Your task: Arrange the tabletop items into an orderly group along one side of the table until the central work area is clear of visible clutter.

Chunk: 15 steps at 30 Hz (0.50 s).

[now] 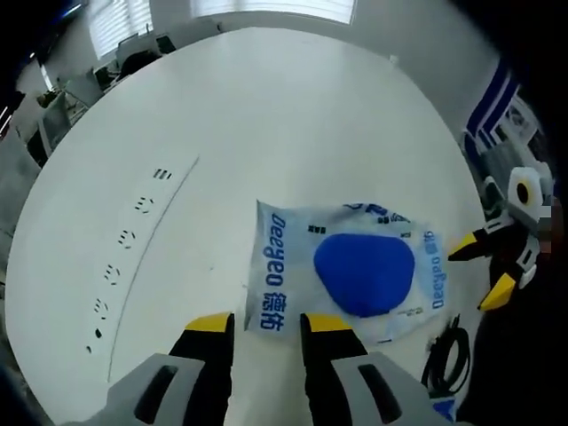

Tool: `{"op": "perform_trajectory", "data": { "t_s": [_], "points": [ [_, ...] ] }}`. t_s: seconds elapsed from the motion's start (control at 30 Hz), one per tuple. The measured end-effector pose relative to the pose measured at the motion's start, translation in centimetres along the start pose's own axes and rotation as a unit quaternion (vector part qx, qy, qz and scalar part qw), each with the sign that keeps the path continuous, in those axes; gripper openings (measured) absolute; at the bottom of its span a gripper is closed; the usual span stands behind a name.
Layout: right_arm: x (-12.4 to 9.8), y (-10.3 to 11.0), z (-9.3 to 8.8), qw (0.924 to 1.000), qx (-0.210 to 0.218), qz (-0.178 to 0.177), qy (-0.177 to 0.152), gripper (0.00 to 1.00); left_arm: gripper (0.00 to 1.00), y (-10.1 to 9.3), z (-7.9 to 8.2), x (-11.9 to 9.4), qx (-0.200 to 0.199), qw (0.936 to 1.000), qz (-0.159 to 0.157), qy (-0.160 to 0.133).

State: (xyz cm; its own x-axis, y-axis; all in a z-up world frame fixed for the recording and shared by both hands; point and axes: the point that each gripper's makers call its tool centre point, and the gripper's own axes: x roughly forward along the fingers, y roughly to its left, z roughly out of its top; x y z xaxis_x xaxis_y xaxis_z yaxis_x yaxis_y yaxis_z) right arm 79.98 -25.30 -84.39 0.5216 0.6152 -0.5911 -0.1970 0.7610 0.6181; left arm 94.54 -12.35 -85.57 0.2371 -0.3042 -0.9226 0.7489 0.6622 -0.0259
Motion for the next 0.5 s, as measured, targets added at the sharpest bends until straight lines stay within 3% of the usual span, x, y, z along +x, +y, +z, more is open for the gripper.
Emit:
{"op": "perform_trajectory", "data": {
  "t_s": [0.33, 0.5],
  "points": [
    [1.6, -0.3, -0.2, 0.9993, 0.035, 0.003, 0.012, 0.37, 0.23, -0.4, -0.7, 0.9, -0.007, 0.9996, -0.026, 0.004],
    [2.0, -0.4, -0.1, 0.9988, 0.046, 0.001, 0.017, 0.28, 0.21, 0.8, -1.1, 1.9, -0.004, 0.9995, -0.031, 0.005]
  ]
}}
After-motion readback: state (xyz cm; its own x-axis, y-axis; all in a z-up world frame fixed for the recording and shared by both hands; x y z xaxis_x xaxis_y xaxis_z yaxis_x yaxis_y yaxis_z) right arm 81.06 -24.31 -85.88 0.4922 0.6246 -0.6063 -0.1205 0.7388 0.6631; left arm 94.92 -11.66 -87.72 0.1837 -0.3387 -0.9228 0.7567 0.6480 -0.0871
